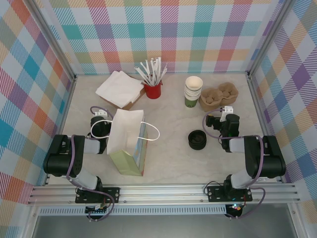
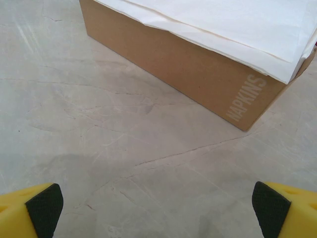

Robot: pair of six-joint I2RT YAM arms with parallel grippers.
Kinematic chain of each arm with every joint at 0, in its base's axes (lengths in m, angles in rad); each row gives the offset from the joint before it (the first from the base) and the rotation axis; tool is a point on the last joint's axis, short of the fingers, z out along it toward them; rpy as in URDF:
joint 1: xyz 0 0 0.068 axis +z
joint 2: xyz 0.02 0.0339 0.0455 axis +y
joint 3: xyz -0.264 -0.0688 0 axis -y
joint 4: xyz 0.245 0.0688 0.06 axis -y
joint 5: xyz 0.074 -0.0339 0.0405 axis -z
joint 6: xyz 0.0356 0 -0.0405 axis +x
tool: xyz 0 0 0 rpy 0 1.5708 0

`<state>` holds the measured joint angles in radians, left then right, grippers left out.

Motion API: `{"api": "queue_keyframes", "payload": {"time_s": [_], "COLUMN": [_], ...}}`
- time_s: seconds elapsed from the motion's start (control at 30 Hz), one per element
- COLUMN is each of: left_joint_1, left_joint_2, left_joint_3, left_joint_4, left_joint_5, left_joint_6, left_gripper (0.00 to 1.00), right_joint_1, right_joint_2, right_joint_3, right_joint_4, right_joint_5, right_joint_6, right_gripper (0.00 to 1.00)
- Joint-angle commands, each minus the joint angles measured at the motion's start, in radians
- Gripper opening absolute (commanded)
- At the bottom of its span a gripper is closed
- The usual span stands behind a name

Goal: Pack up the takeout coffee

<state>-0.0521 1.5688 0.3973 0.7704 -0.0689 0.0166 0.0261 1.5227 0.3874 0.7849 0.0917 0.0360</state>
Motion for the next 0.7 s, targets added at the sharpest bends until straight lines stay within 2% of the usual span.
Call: {"api": "queue_keyframes", "payload": {"time_s": [0.0,0.4,0.47,0.53,0.67], "left_joint_1": [-0.010,-0.009,-0.006,0.009,0.038], "left_joint_2": [-0.001,-0.002,-0.024,-0.090,-0.218], "left_joint_3": [0.025,0.024,0.028,0.054,0.199], "left_joint_4": [0.036,0.036,0.019,-0.083,-0.492], "left_joint_5": [-0.004,-0.001,-0.050,-0.094,-0.206], "left_joint_6": [0.012,0.009,-0.017,-0.051,-0.117], "left_gripper": [1.00,1.00,1.00,1.00,1.00], "right_joint_1": [-0.003,-0.004,-0.004,-0.004,-0.004], "right_joint_2": [0.002,0.002,-0.008,-0.049,-0.161], "right_joint_3": [0.021,0.020,0.029,0.049,0.118], "right_joint_4": [0.032,0.031,0.008,-0.058,-0.332], "right_joint_5": [-0.023,-0.024,-0.009,0.024,0.030], "right_joint_6": [-0.012,-0.010,-0.003,0.011,0.000], "right_gripper": [1.00,1.00,1.00,1.00,1.00]}}
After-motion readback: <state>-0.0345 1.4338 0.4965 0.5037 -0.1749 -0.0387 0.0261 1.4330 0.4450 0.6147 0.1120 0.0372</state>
